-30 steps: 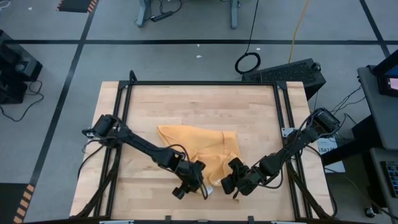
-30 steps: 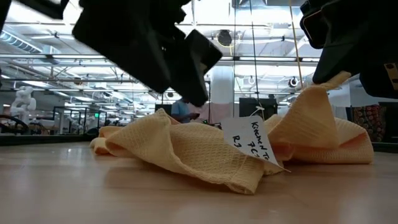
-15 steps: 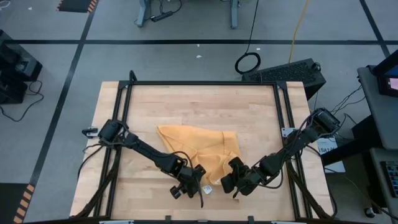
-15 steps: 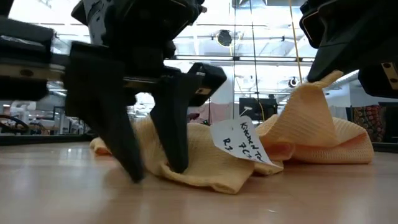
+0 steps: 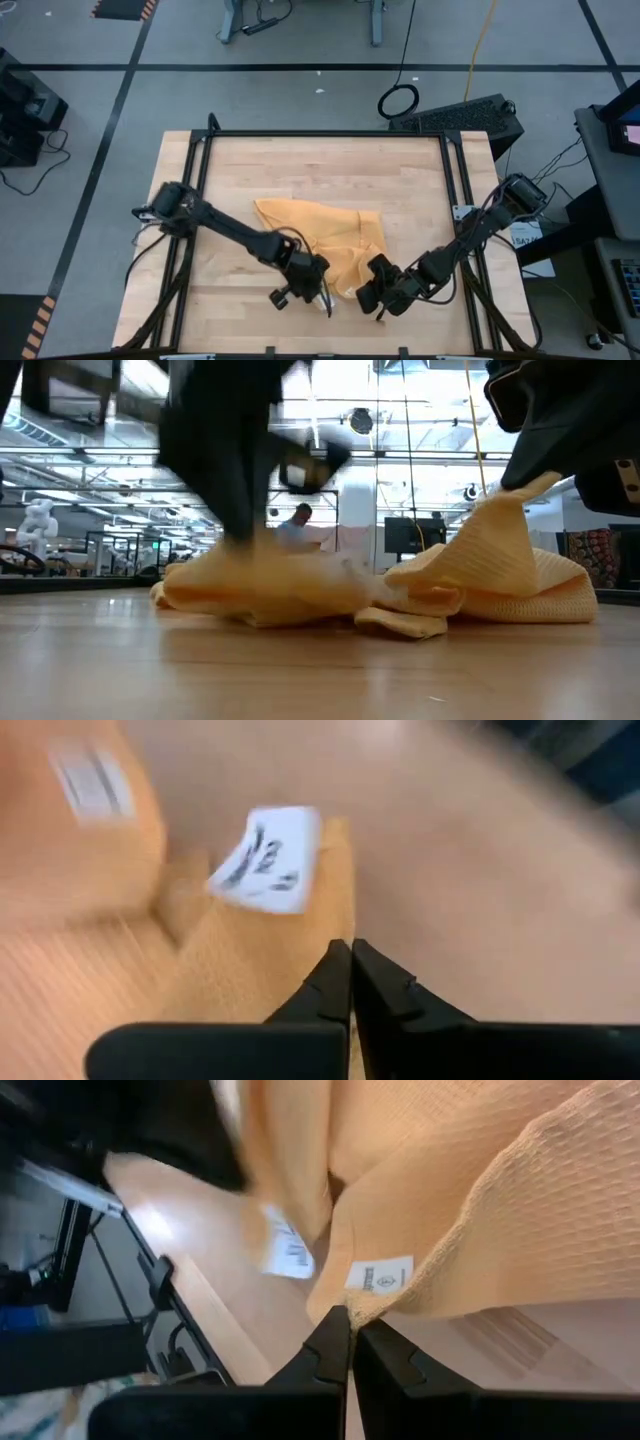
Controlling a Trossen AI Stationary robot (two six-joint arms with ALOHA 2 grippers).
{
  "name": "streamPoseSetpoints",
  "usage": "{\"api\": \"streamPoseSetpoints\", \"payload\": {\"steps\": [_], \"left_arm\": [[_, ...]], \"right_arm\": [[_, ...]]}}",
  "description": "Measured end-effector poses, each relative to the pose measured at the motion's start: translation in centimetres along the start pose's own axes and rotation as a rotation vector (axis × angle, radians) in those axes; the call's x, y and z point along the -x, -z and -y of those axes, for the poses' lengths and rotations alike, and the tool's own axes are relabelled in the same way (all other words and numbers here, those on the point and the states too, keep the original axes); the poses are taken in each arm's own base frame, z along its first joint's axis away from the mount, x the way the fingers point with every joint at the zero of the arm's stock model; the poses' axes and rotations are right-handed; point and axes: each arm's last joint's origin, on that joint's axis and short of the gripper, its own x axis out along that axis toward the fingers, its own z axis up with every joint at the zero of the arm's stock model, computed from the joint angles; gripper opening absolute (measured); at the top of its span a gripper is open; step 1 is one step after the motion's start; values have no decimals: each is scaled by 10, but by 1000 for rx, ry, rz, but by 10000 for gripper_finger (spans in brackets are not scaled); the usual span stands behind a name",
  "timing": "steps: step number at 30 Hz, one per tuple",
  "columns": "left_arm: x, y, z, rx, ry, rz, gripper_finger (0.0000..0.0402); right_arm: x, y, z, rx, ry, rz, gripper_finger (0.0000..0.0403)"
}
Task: Roll towel
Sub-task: Roll the yellow towel
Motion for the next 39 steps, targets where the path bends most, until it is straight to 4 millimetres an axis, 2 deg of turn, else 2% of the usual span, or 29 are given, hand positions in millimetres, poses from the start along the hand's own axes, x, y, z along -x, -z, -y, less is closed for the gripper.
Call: {"api": "streamPoseSetpoints", "payload": {"steps": [4,8,10,16,20,23,28,39], "left_arm": [[40,-7,-5,86,153,146,4],[64,-13,-27,147,199,318,3],[62,-10,-40,198,244,370,3],[34,-4,-78,320,332,494,3],[12,-1,-87,345,388,470,2],[8,-6,-93,328,395,487,2],[-5,4,-104,364,395,465,2],[3,15,-126,428,339,497,2]], "right_arm": [[1,2,0,79,-5,-5,2],[1,2,-2,116,-20,-4,2],[1,2,-3,138,-33,-3,2],[0,-1,-5,172,-49,8,2],[0,-1,-4,174,-43,7,2],[0,-1,-5,167,-44,6,2],[0,-1,-5,167,-46,4,2],[0,-1,-6,160,-63,5,5]]}}
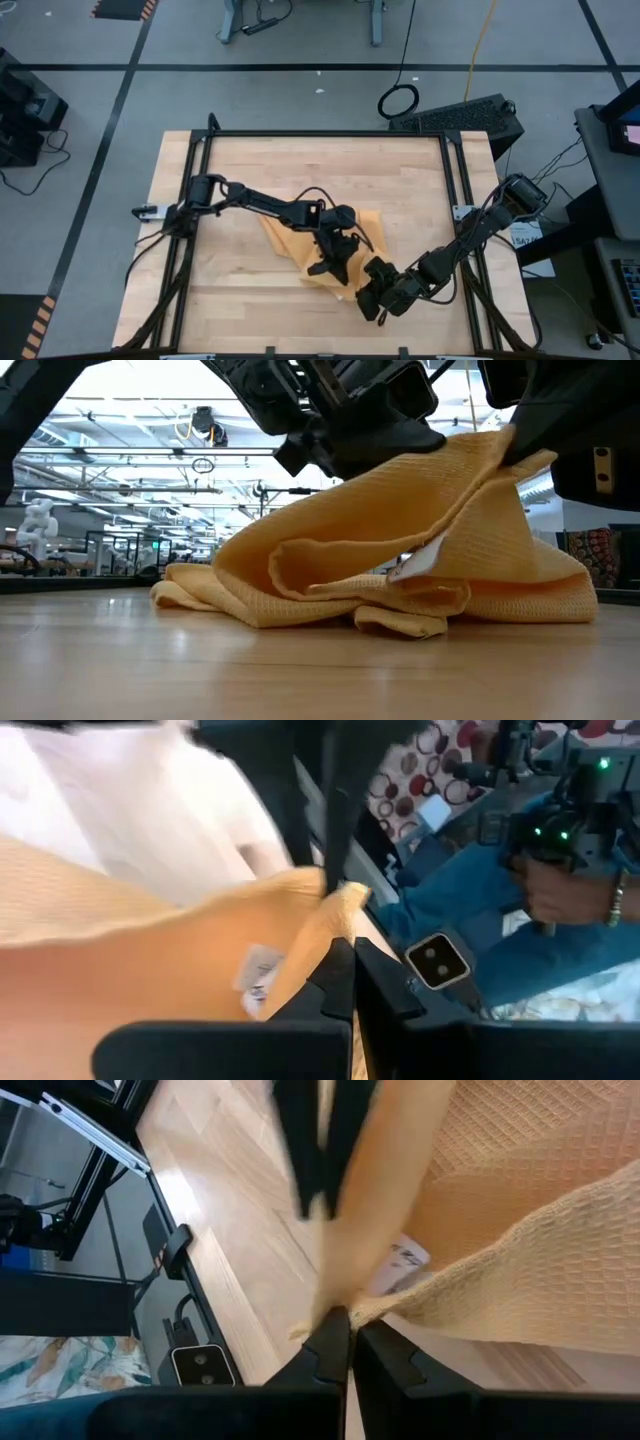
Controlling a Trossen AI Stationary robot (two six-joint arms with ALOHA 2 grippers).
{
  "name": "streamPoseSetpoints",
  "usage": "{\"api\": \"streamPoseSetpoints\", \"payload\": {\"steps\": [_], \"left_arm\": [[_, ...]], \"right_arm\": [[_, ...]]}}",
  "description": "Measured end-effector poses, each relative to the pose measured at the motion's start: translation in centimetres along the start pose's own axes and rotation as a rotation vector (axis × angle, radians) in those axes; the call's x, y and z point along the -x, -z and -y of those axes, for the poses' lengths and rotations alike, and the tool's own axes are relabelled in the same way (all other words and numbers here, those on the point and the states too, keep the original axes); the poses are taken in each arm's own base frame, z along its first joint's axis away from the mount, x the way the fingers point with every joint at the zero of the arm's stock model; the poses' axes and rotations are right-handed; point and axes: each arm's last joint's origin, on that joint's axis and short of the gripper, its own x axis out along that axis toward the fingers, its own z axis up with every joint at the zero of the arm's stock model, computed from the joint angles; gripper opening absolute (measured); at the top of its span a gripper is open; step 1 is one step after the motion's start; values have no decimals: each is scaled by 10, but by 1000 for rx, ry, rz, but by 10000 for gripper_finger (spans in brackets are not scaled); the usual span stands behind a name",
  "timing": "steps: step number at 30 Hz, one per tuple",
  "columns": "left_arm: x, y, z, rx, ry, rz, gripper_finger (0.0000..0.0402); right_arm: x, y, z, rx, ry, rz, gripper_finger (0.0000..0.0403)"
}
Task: Roll towel
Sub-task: Roll the yellow towel
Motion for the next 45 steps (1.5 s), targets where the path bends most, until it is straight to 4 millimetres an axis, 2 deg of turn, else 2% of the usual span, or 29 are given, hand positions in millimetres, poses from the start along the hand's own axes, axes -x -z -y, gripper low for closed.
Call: {"api": "streamPoseSetpoints", "payload": {"steps": [12,24,28,34,40,45], "left_arm": [[1,0,-1,8,10,-3,2],[-3,2,2,3,-3,-12,1],[-4,2,3,-1,-5,-14,1],[-3,2,2,-5,-8,-16,1],[-3,6,2,4,-11,-45,1],[-3,12,2,29,14,-82,1]], "right_arm": [[0,0,0,-29,0,4,97],[0,-1,-5,-93,-46,6,159],[-1,0,-2,-166,-22,-2,173],[-12,5,6,-255,30,-4,185],[-19,9,10,-286,56,-7,187],[-17,16,12,-378,96,-90,187]]}}
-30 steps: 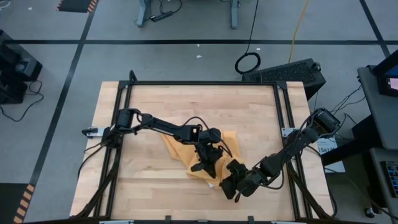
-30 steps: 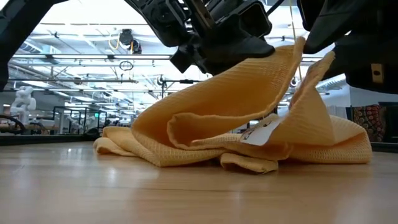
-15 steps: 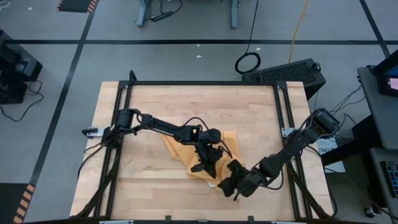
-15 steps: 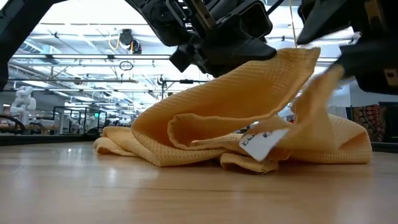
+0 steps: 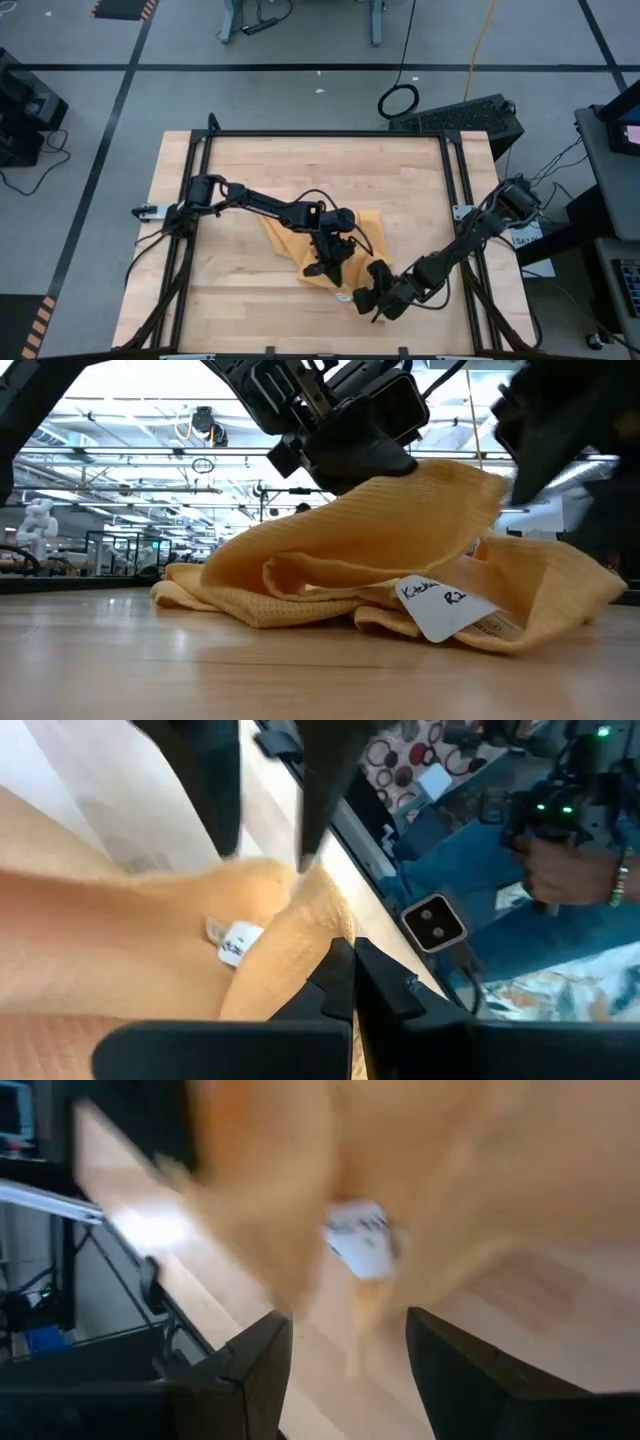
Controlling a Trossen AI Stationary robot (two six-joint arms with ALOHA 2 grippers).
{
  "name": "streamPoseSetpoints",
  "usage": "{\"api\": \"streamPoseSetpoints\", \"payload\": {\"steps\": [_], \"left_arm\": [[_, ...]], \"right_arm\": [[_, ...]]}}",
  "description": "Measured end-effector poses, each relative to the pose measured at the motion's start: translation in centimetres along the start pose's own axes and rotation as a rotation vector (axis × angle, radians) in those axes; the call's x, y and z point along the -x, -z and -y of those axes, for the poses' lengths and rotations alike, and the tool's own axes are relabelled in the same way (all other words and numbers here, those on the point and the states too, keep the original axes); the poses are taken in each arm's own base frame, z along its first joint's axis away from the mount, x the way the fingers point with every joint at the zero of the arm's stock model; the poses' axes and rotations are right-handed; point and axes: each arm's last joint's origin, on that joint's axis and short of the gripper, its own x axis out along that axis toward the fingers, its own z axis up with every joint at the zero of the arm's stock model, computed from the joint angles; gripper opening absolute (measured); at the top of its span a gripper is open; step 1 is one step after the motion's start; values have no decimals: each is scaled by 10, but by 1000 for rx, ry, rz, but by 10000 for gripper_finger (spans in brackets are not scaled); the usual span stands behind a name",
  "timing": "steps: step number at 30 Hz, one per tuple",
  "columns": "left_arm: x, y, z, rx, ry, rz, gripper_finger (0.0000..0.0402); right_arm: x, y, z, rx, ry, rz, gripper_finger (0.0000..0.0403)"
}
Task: Roll towel
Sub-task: Roll the yellow towel
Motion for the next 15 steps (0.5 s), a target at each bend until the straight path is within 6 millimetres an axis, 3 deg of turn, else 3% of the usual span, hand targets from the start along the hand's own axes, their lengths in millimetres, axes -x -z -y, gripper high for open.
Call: {"api": "streamPoseSetpoints", "payload": {"steps": [7,15], "left_arm": [[-1,0,2,-2,26,-3,1],[-9,1,8,-4,66,-18,1]], "right_arm": [[3,13,5,-187,17,-40,187],[-13,24,8,-205,-67,44,187]]}}
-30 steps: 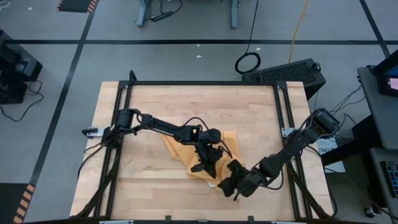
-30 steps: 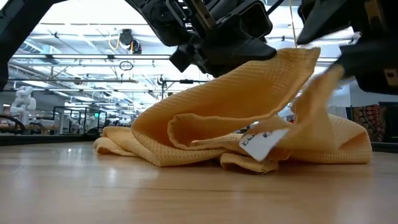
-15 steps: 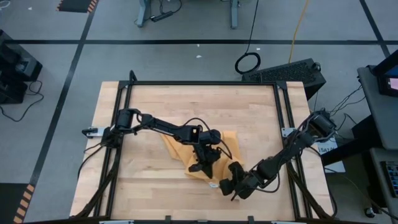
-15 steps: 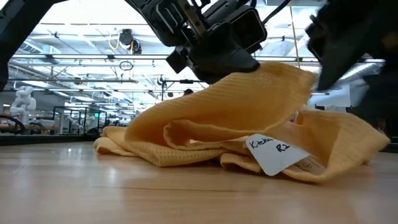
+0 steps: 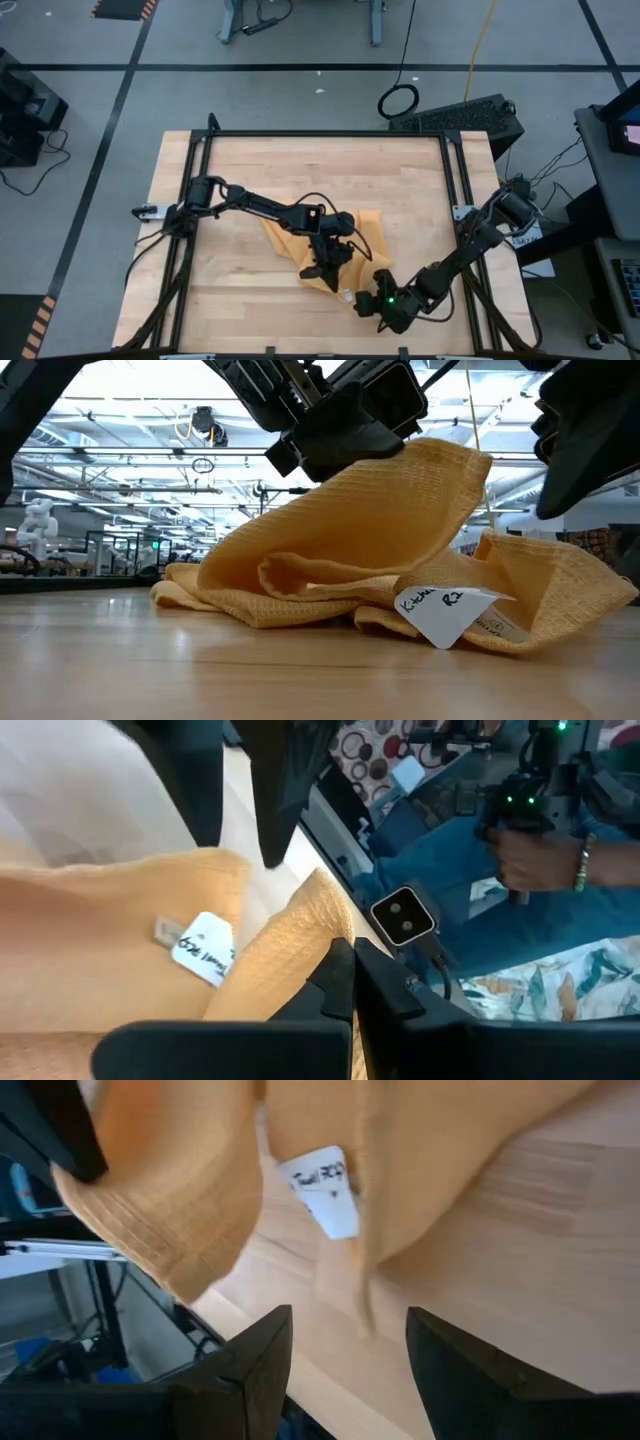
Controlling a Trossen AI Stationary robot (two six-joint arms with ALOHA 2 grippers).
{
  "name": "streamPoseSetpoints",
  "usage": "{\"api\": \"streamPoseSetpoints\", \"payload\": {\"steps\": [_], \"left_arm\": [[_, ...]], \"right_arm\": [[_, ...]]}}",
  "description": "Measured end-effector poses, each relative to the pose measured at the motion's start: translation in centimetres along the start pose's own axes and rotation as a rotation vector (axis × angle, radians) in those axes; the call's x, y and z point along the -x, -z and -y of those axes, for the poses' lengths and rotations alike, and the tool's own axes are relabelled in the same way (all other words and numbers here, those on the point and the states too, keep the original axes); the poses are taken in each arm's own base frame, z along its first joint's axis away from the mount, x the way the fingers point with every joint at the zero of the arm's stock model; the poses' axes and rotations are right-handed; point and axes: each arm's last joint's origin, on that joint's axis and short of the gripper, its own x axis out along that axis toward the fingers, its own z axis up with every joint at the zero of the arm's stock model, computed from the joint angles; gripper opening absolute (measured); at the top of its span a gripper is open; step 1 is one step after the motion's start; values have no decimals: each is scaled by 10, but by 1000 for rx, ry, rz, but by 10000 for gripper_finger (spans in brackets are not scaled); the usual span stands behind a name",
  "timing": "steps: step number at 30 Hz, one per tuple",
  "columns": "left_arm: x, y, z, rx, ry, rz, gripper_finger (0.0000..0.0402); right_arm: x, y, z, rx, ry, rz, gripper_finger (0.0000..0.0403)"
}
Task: Roll towel
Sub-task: Roll the yellow towel
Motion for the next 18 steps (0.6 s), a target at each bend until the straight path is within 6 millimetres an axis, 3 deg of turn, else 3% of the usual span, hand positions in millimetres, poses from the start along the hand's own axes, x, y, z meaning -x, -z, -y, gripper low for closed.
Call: {"api": "streamPoseSetpoints", "payload": {"steps": [3,8,18], "left_arm": [[-5,0,3,-19,9,-5,2],[-22,12,-9,11,20,-20,2],[-27,19,-19,67,10,-20,2]], "right_arm": [[-8,2,2,13,-29,14,187],[-23,3,11,58,-28,27,187],[-25,18,14,148,-107,-4,187]]}}
